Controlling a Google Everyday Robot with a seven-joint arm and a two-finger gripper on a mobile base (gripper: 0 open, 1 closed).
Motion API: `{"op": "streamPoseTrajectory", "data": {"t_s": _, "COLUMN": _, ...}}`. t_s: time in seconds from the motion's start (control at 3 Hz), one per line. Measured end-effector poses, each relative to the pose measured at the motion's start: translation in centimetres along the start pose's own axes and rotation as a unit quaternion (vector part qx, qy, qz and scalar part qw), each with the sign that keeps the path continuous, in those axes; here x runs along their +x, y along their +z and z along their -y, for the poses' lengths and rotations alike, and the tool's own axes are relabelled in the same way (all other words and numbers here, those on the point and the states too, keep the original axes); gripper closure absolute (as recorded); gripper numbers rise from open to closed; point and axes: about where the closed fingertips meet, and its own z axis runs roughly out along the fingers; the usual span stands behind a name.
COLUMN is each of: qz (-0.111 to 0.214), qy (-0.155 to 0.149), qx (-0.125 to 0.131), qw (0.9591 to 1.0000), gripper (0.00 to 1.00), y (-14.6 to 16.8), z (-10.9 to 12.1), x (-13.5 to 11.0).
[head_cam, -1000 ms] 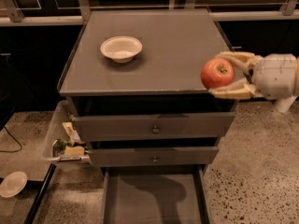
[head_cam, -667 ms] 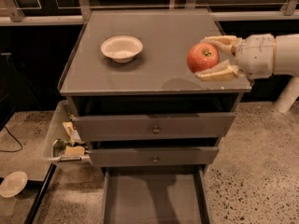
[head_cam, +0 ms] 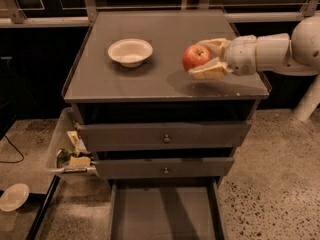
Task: Pick apple from bottom drawer and place on counter
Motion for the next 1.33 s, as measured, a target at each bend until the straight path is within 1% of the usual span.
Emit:
{"op": "streamPoseTrajectory", "data": {"t_s": 0.33, "qz": -0.017, "qy": 0.037, "qx": 0.008, "qw": 0.9991, "gripper": 1.00, "y": 2.2, "z": 1.4, "x": 2.5}}
{"op": "streamPoseTrajectory", "data": {"t_s": 0.67, "qz": -0.042, "qy": 0.052, "qx": 0.016, "qw": 0.9976, "gripper": 1.00, "y": 3.6, "z": 2.0, "x": 4.0}}
{"op": "streamPoseTrajectory", "data": {"t_s": 1.0, "qz": -0.043, "qy": 0.053, "qx": 0.016, "qw": 0.9975, "gripper": 0.81, "y": 3.7, "z": 2.1, "x": 4.1}}
{"op": "streamPoseTrajectory", "data": {"t_s": 1.33, "qz": -0.043, "qy": 0.053, "qx": 0.016, "qw": 0.9975, "gripper": 0.58, "y": 3.7, "z": 2.1, "x": 4.1}}
